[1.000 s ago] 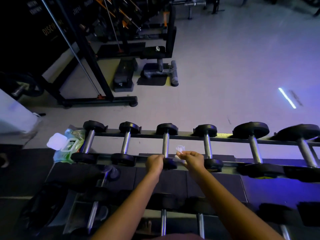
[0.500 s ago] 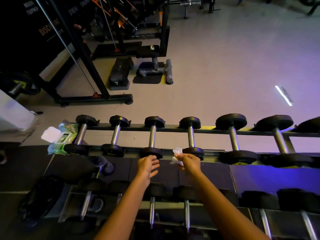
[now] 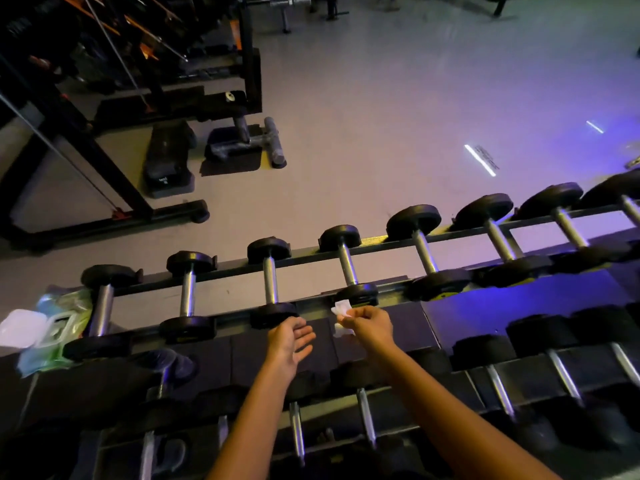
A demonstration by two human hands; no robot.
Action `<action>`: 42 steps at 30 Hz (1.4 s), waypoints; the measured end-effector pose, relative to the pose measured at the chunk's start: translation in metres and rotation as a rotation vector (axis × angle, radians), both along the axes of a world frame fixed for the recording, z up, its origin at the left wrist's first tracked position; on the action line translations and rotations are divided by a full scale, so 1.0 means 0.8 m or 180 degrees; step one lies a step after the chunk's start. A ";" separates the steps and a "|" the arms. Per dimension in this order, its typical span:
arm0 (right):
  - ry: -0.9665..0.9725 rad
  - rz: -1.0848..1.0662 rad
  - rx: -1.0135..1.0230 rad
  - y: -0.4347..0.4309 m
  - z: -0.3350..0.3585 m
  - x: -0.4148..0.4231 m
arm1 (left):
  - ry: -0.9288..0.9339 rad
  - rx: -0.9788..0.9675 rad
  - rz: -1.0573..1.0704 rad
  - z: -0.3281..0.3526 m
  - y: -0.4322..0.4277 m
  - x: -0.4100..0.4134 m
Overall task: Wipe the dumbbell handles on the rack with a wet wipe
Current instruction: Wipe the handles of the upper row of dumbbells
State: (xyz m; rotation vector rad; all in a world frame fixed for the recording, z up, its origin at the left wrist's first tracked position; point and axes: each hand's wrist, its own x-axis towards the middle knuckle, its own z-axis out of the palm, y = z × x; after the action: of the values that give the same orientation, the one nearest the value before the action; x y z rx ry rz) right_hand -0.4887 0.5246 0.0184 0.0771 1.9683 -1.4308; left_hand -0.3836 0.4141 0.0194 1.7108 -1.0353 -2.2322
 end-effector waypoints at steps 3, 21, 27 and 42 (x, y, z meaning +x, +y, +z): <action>0.0074 -0.0049 0.0051 0.011 -0.003 -0.009 | 0.0008 0.0037 -0.0041 0.005 0.006 -0.015; -0.0074 0.0878 -0.0283 0.062 -0.017 -0.130 | -0.0042 0.0018 0.0722 0.017 0.090 -0.100; 0.0007 0.0899 -0.0297 0.051 -0.029 -0.157 | -0.0196 -0.0007 0.0673 0.016 0.093 -0.121; 0.0733 0.0889 0.0115 -0.037 -0.053 -0.182 | -0.0615 0.0617 0.0541 -0.015 0.007 -0.170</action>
State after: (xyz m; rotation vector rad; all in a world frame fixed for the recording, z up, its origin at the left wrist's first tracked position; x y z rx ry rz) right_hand -0.6342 0.4949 -0.0243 -0.3481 2.0915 -1.2660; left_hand -0.5198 0.4195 0.0076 2.0440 -0.6935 -2.1540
